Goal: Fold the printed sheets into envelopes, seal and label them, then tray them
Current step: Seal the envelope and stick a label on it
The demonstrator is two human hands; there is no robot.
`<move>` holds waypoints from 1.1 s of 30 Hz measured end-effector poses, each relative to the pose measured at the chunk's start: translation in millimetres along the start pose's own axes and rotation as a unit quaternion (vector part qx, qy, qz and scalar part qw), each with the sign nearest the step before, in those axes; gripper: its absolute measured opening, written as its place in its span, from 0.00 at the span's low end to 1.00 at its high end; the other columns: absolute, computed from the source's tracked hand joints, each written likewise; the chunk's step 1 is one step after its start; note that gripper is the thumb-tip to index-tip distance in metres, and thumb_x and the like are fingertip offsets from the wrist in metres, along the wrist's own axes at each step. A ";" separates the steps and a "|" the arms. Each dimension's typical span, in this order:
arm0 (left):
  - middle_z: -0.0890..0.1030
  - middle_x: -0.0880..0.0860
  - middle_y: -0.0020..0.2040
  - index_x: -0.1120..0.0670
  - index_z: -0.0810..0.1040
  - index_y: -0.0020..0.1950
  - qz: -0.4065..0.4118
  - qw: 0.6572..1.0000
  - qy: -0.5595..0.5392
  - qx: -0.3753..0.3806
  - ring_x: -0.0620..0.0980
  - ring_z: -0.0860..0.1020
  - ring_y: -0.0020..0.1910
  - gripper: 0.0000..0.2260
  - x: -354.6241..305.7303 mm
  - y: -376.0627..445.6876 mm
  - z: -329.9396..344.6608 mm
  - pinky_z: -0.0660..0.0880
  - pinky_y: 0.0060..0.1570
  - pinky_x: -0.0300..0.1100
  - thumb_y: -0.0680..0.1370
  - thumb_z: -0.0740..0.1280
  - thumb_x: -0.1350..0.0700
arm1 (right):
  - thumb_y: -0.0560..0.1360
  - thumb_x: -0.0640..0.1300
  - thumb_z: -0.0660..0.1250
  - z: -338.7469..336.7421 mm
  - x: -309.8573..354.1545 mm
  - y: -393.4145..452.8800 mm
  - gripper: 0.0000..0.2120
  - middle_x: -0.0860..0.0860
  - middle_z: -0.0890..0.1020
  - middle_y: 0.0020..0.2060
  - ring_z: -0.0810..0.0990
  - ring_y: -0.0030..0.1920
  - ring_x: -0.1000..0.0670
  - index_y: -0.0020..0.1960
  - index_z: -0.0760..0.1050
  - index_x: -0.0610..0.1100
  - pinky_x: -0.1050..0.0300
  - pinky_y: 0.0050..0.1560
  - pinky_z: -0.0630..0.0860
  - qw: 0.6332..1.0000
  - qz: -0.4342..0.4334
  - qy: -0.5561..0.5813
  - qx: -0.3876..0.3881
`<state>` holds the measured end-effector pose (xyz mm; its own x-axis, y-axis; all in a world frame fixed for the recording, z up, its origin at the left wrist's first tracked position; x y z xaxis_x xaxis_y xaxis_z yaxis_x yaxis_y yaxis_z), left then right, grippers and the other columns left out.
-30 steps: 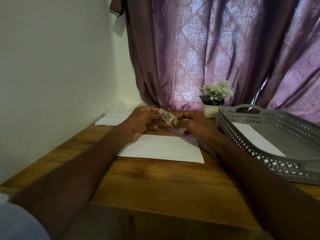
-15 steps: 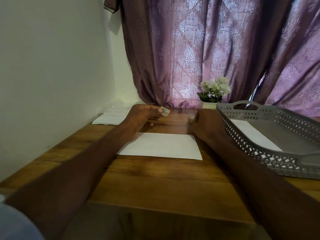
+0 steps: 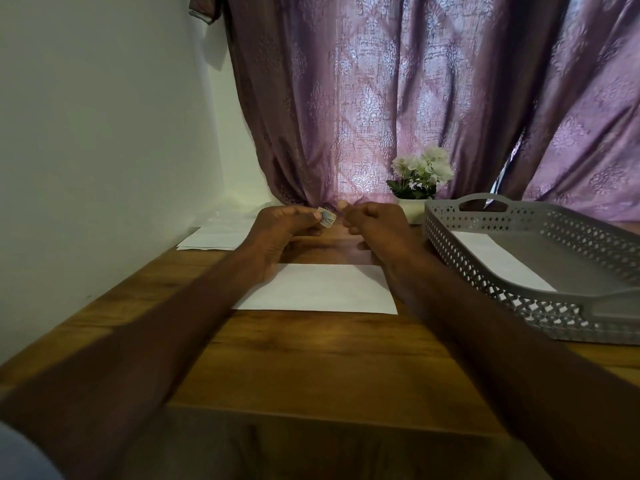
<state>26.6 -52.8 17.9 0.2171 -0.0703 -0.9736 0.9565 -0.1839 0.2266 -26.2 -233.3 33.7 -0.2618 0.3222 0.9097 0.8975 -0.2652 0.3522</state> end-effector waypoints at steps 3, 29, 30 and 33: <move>0.88 0.54 0.49 0.56 0.87 0.57 -0.002 1.000 -0.020 0.018 0.46 0.87 0.44 0.10 -3.3 -4.5 8.2 0.82 0.37 0.39 0.77 0.75 0.56 | 0.74 0.47 0.77 18.0 -2.3 -4.4 0.06 0.48 0.87 0.40 0.86 0.44 0.51 0.45 0.84 0.45 0.54 0.45 0.84 0.996 0.014 0.081 0.040; 0.88 0.58 0.46 0.58 0.87 0.51 -0.027 0.999 -0.043 -0.017 0.54 0.87 0.42 0.10 -10.1 -10.6 6.6 0.84 0.42 0.44 0.71 0.80 0.57 | 0.71 0.32 0.76 28.8 -19.5 -3.1 0.18 0.36 0.87 0.47 0.87 0.46 0.43 0.59 0.80 0.29 0.57 0.43 0.85 0.932 0.134 0.334 0.040; 0.88 0.59 0.46 0.58 0.87 0.50 -0.030 0.998 -0.050 -0.015 0.54 0.87 0.41 0.10 -10.7 -11.8 7.5 0.84 0.41 0.43 0.71 0.80 0.58 | 0.71 0.32 0.76 29.2 -19.8 -2.8 0.18 0.36 0.87 0.47 0.87 0.44 0.43 0.59 0.80 0.29 0.57 0.42 0.85 0.930 0.134 0.339 0.040; 0.88 0.59 0.47 0.59 0.87 0.51 -0.035 0.998 -0.056 -0.007 0.55 0.87 0.41 0.10 -11.6 -13.3 8.6 0.84 0.40 0.44 0.72 0.79 0.59 | 0.71 0.31 0.76 30.0 -20.9 -2.6 0.16 0.36 0.87 0.47 0.87 0.42 0.44 0.58 0.80 0.29 0.58 0.39 0.85 0.929 0.135 0.343 0.040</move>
<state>9.7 -58.0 26.5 0.1280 -0.1669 -0.9776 0.9714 -0.1775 0.1575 -12.4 -212.2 7.2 -0.1638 -0.4085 0.8979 0.9796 -0.1749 0.0991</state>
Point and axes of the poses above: each hand's wrist, its own y-axis towards the middle knuckle, its own z-axis out of the palm, x = y × z, the point moved 8 cm from there along y, towards the middle knuckle
